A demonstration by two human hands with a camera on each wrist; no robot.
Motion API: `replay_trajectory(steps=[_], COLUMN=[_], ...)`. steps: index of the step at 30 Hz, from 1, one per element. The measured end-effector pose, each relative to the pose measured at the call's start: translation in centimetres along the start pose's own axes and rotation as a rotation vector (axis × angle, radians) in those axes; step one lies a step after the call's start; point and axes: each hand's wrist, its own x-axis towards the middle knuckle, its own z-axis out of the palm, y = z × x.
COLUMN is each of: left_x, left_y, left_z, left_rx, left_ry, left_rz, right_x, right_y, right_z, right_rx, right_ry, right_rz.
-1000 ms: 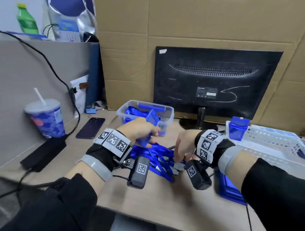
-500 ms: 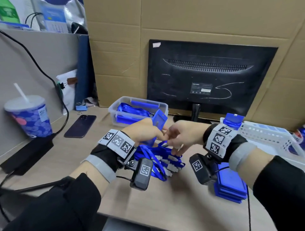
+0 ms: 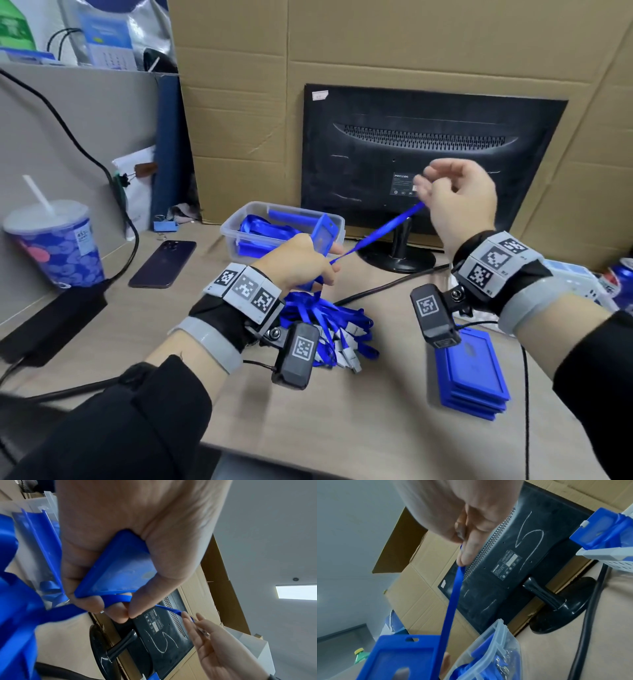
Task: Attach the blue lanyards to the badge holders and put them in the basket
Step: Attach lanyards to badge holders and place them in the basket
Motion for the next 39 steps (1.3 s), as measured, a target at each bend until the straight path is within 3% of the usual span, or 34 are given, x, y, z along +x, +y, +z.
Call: replay_trajectory(steps=[3,6,13,17,19,23,26,39], left_x=[-0.1,0.1,0.9,0.6,0.3,0.2,0.4,-0.2], left_y=[0.2,0.2,0.1,0.6,1.0,1.3,1.2,1.5], left_z=[-0.1,-0.1,-0.4,-0.4,0.0,0.6,0.5,0.1], left_rx=[0.011,-0.004,-0.08,-0.033,-0.048,-0.2,-0.262,-0.321], left_ry=[0.007,0.045,0.246,0.22,0.179,0.156,0.178,0.115], left_rz=[-0.006,-0.014,0.001,0.04,0.076,0.16,0.213,0.326], right_x=[0.7,0.5,0.1,1.8,1.7,-1.7,-3.8,-3.5], right_y=[-0.8,-1.9,-3.6,-2.2,-1.6,-1.9,-2.0,-1.7], right_z=[-0.4,-0.7,-1.6,-1.5,-0.9,0.5,0.7,0.6], right_rx=[-0.107,-0.226,-0.327,-0.267,-0.269,-0.081,-0.244,-0.319], right_ry=[0.092,0.072,0.092,0.021,-0.099,-0.626,-0.923,-0.832], right_rz=[-0.131,-0.236,-0.388,-0.359,-0.325,0.142,0.233,0.117])
